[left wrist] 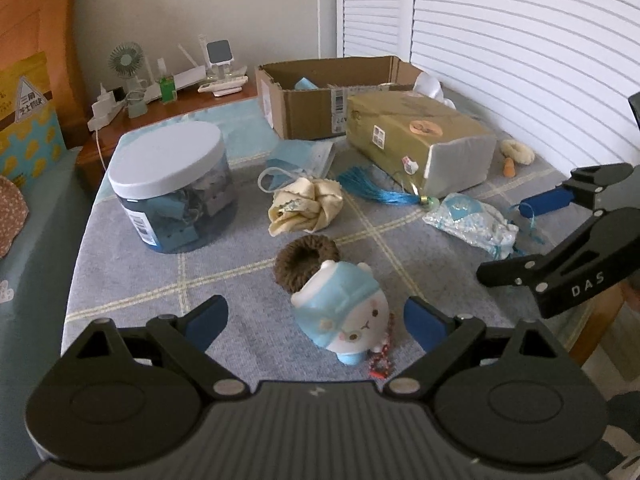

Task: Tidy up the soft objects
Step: 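Grasp the blue patterned pouch with the right tool while the left tool grasps the plush doll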

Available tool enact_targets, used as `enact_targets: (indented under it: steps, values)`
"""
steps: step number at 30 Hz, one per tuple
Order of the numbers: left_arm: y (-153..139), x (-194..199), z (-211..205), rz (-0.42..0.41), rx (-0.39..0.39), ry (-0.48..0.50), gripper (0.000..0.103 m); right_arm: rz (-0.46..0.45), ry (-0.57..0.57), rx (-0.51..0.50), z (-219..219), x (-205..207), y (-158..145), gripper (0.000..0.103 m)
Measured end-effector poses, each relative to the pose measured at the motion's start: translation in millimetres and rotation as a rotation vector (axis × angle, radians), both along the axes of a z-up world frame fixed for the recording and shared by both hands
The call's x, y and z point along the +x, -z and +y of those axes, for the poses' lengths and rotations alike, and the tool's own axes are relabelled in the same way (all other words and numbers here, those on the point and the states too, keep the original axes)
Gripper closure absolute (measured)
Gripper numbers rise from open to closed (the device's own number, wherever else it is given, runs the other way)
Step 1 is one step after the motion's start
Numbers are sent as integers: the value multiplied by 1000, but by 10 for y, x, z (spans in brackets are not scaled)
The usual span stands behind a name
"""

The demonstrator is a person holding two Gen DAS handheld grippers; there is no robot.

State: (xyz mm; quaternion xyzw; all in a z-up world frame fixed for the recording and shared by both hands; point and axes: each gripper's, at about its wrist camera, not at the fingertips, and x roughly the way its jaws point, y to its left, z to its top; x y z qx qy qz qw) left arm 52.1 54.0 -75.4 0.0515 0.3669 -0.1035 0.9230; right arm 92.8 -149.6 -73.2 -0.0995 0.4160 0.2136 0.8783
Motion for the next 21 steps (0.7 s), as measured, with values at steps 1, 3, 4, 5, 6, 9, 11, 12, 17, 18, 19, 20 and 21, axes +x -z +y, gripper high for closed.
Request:
enact_targets:
  steps: [1, 3, 4, 5, 6, 9, 11, 12, 17, 18, 19, 20, 21]
  values:
    - [4, 1, 11, 3, -10, -3, 12, -3, -1, 1, 4, 2, 0, 0]
    - [7, -7, 20, 7, -27, -3, 17, -6, -2, 2, 9, 12, 1, 0]
    - [6, -13, 17, 7, -29, -2, 23, -6, -5, 3, 10, 19, 2, 0]
    - [8, -23, 10, 7, -32, 2, 26, -8, -6, 3, 11, 22, 3, 0]
    - [10, -32, 6, 9, -38, 8, 28, -11, -7, 5, 12, 24, 6, 0]
    - [24, -27, -19, 16, -52, 15, 36, -24, -1, 10, 18, 18, 16, 0]
    - [34, -17, -38, 20, -58, 21, 42, -29, 4, 12, 20, 12, 20, 0]
    - [39, -12, -46, 21, -62, 22, 43, -30, 5, 13, 21, 11, 20, 0]
    - [52, 21, -62, 30, -94, 12, 49, -33, 4, 14, 18, 12, 24, 0]
    - [53, 25, -65, 29, -96, 9, 49, -33, 5, 14, 21, 12, 24, 0]
    - [50, 27, -65, 28, -97, 4, 49, -32, 6, 13, 24, 13, 24, 0]
    - [49, 31, -68, 27, -100, 6, 49, -30, 6, 11, 30, 18, 22, 0]
    - [50, 35, -69, 26, -101, 4, 49, -28, 6, 10, 35, 22, 20, 0]
